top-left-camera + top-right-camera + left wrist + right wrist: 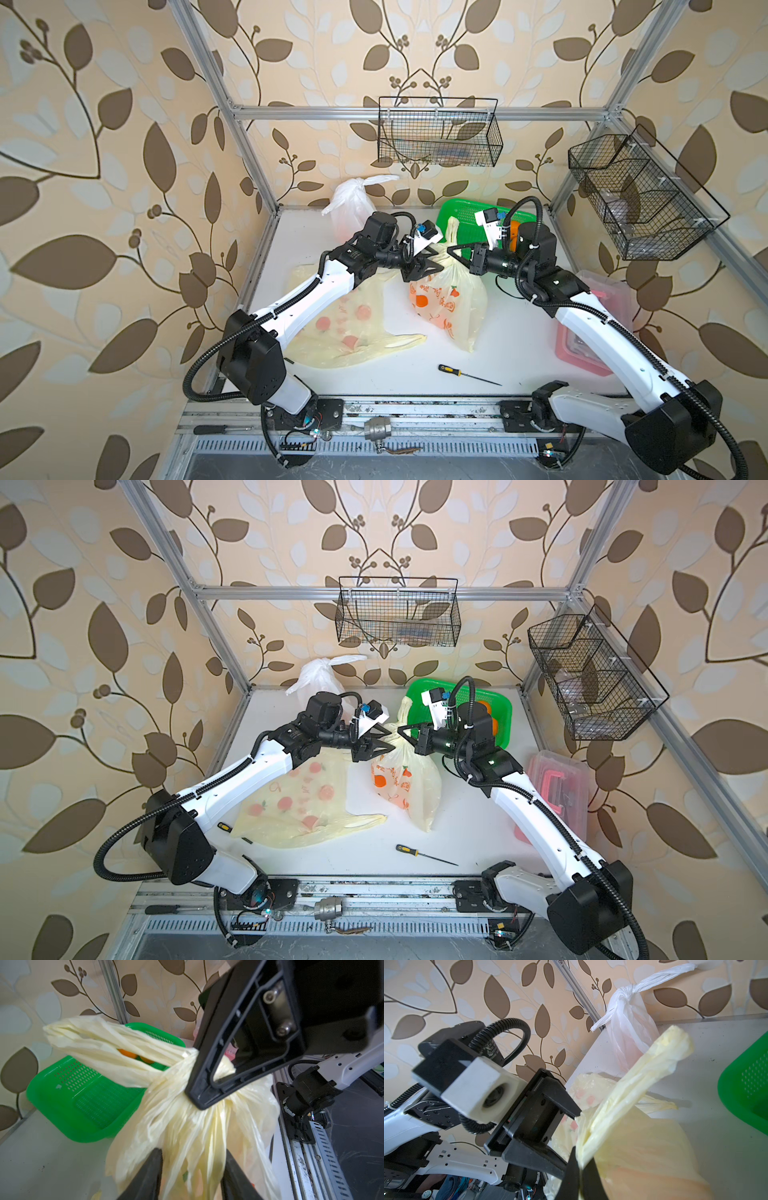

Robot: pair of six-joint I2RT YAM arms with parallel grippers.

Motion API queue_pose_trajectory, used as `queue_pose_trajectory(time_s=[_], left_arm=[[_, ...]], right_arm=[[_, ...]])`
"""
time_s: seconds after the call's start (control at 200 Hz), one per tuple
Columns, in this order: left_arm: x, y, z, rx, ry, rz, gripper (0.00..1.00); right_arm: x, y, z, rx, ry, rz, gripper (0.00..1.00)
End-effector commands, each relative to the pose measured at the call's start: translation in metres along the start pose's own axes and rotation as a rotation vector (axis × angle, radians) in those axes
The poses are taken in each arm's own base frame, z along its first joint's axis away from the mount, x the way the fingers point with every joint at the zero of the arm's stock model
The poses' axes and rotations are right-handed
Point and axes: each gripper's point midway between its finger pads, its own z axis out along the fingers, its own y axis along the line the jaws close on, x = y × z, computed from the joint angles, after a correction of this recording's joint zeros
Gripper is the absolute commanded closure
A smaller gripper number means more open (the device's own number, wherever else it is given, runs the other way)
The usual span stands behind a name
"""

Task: Place the oranges into plastic bags & tie knots
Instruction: Tie the plastic bag at the center of the board.

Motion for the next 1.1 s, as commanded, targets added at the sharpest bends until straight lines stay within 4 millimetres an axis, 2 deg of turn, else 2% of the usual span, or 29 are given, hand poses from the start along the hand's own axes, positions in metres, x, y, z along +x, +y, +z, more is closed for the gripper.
queue_pose_trajectory(time_s=[0.0,0.165,0.4,0.445,0.52,0.57,0.785,0.925,1.095], left_arm=[[-0.022,-0.011,-0.008,0.064,-0.056,0.036,0.54],[-0.022,-0.014,-0.007,0.090,-0.058,0.020,0.57],[-0.019,-0.018,-0.009,0.100,-0.054,0.008,0.74],[-0.019,-0.018,-0.010,0.099,-0.054,0.006,0.74],[-0.019,-0.021,-0.010,0.107,-0.054,0.000,0.65],[-0.020,-0.023,-0.011,0.120,-0.058,0.000,0.65],[-0.024,-0.032,-0.017,0.151,-0.067,0.002,0.92],[-0.021,-0.036,-0.019,0.157,-0.057,-0.001,1.00],[-0.019,-0.033,-0.022,0.118,-0.047,0.014,1.00]], right_arm=[[-0.015,0.017,-0.001,-0.045,-0.027,-0.045,1.00],[-0.015,0.017,-0.001,-0.041,-0.031,-0.044,1.00],[-0.017,0.015,-0.001,-0.030,-0.042,-0.043,1.00],[-0.017,0.015,-0.001,-0.026,-0.042,-0.043,1.00],[-0.016,0.014,-0.001,-0.024,-0.042,-0.042,1.00],[-0.017,0.015,-0.001,-0.027,-0.043,-0.044,1.00],[-0.017,0.013,-0.001,-0.006,-0.048,-0.048,1.00],[-0.018,0.012,-0.003,0.005,-0.056,-0.053,1.00],[-0.018,0.004,-0.004,0.049,-0.062,-0.069,1.00]])
